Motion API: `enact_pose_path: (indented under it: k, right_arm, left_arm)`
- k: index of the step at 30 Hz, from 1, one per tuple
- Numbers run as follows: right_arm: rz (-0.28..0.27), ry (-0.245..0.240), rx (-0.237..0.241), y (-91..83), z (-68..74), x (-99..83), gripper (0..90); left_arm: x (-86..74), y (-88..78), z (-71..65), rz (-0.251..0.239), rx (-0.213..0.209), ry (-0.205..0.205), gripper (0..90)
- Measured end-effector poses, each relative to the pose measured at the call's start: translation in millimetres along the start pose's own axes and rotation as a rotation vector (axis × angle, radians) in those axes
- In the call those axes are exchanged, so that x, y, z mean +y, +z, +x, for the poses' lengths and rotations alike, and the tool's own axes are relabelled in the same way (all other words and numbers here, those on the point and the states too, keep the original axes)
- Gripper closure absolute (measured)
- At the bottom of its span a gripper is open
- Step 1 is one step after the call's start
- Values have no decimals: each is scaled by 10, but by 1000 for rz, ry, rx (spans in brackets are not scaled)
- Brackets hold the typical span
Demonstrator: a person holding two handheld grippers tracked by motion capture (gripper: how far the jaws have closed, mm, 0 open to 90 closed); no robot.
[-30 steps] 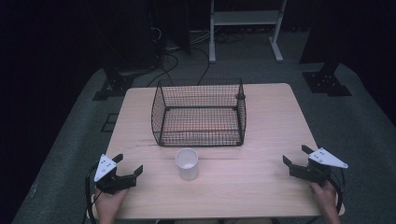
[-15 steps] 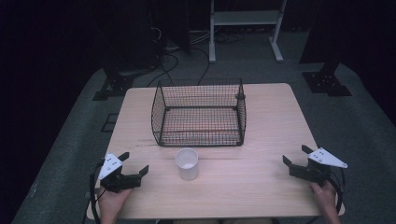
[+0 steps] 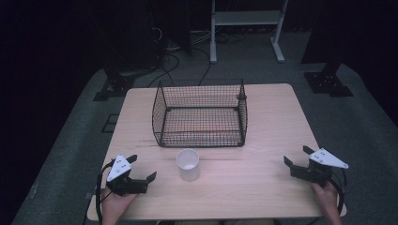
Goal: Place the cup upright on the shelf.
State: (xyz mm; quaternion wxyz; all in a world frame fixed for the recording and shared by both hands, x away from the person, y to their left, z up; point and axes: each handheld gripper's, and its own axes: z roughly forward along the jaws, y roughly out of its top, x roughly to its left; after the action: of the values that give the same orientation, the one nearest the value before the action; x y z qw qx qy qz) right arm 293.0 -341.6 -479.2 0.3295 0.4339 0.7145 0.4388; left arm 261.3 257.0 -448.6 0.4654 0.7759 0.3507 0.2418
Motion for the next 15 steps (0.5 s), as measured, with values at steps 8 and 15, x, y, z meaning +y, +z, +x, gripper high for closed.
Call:
enact_pose_path:
  k: [8,15]
  right_arm:
    - [1,-1,0,2,2,1,131]
    - [0,-3,2,3,2,1,131]
  left_arm:
    - [61,26,-87,17,-43,36,26]
    - [159,45,-152,18,-81,63,26]
